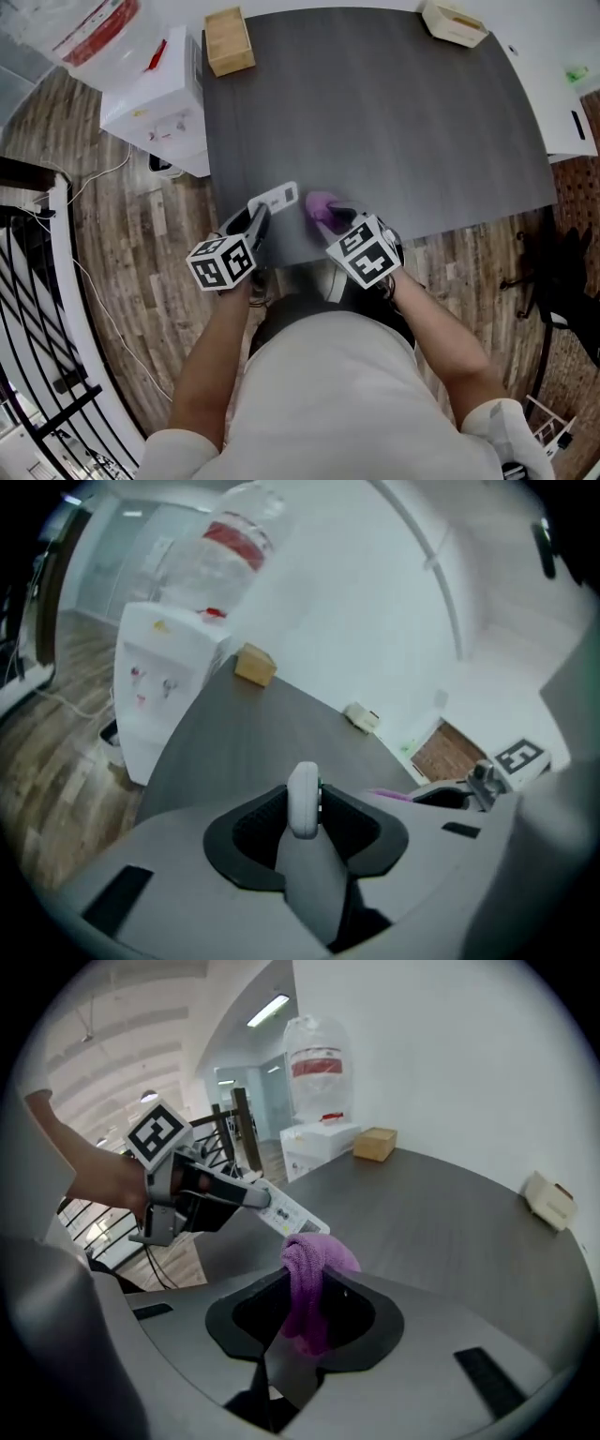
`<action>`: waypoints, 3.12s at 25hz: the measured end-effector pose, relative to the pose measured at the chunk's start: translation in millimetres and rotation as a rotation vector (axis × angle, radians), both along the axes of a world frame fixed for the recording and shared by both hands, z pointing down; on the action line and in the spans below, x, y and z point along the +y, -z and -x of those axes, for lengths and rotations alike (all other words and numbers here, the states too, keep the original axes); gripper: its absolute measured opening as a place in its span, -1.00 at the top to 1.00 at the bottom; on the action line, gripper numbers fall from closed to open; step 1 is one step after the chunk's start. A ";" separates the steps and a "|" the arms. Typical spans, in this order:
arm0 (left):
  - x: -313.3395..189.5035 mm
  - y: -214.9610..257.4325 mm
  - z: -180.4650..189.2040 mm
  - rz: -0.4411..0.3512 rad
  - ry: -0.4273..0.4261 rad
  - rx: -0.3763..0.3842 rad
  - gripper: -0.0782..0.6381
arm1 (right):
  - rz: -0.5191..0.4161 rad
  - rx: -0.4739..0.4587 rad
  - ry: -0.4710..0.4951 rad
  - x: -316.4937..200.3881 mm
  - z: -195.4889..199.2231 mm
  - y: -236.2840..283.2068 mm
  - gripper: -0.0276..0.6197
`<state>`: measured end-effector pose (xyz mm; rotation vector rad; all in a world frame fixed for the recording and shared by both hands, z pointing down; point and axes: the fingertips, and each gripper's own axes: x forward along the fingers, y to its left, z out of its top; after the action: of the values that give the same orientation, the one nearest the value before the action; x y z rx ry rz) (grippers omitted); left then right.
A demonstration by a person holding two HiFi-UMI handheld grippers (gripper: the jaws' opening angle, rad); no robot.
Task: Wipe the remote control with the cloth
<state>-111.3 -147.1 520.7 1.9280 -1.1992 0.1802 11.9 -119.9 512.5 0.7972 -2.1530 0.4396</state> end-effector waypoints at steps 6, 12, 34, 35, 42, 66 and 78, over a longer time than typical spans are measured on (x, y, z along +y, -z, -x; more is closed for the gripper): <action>30.7 -26.2 2.4 0.145 0.053 0.260 0.50 | -0.090 0.144 0.099 -33.8 4.7 -18.3 0.60; 34.5 13.0 -0.8 0.082 0.040 0.667 0.51 | -0.184 0.138 0.281 -61.8 24.4 9.9 0.60; 10.5 8.8 -5.3 0.033 0.195 0.721 0.51 | 0.019 -0.057 0.221 -3.7 11.1 4.2 0.60; 11.1 3.4 -10.5 0.045 0.190 0.676 0.51 | -0.005 -0.049 0.178 -10.6 6.4 5.5 0.60; 35.8 -26.1 -43.5 0.154 0.085 0.473 0.51 | -0.050 0.080 0.208 -28.6 16.2 -18.7 0.60; 68.1 -43.0 -57.8 0.100 -0.545 -0.093 0.40 | 0.001 0.087 -0.022 -14.8 -12.3 -39.4 0.60; 70.7 -51.7 -79.8 0.118 -0.576 -0.106 0.38 | 0.029 0.087 0.019 -25.2 0.5 -43.0 0.60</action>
<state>-31.5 -76.3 572.4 2.1309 -0.6487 0.6459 11.5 -145.1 555.5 0.7652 -2.0674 0.4170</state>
